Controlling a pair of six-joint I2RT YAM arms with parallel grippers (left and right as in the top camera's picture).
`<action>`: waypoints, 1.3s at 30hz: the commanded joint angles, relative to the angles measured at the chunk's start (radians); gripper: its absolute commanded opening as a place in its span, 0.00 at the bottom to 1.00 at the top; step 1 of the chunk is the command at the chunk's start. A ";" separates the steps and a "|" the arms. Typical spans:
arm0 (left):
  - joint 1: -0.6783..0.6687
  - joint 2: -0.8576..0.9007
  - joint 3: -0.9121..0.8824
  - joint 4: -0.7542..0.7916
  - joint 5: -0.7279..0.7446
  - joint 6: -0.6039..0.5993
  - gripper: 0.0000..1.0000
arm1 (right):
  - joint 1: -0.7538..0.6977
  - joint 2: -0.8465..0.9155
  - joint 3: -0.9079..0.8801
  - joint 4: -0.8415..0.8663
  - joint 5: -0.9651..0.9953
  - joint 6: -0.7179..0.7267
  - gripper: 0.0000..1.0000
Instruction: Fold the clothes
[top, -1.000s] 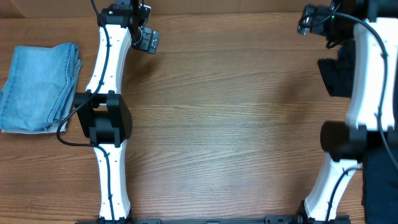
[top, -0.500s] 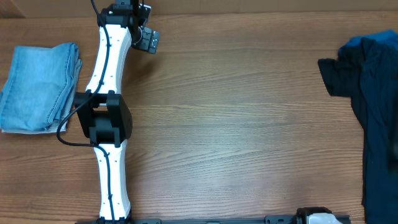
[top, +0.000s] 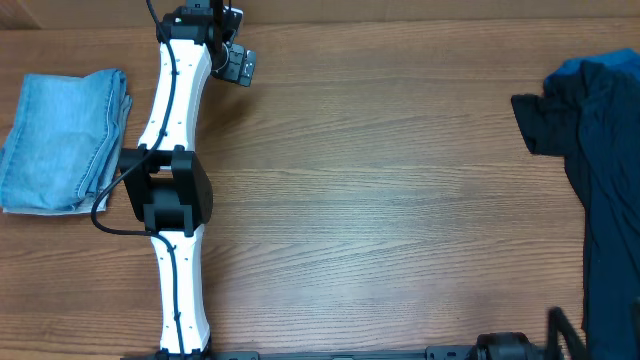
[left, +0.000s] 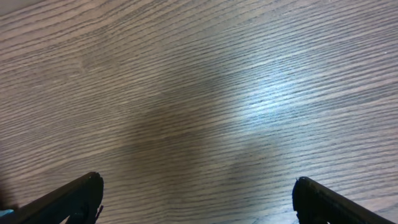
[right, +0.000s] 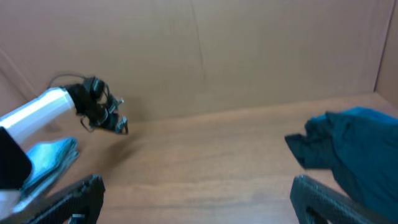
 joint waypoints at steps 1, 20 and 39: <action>-0.001 -0.008 0.010 0.000 0.011 -0.014 1.00 | 0.005 -0.098 -0.214 0.124 0.005 0.001 1.00; -0.001 -0.008 0.010 0.000 0.011 -0.014 1.00 | 0.005 -0.381 -1.241 1.316 -0.108 0.005 1.00; -0.001 -0.008 0.010 0.000 0.011 -0.014 1.00 | 0.005 -0.391 -1.493 1.506 -0.104 0.053 1.00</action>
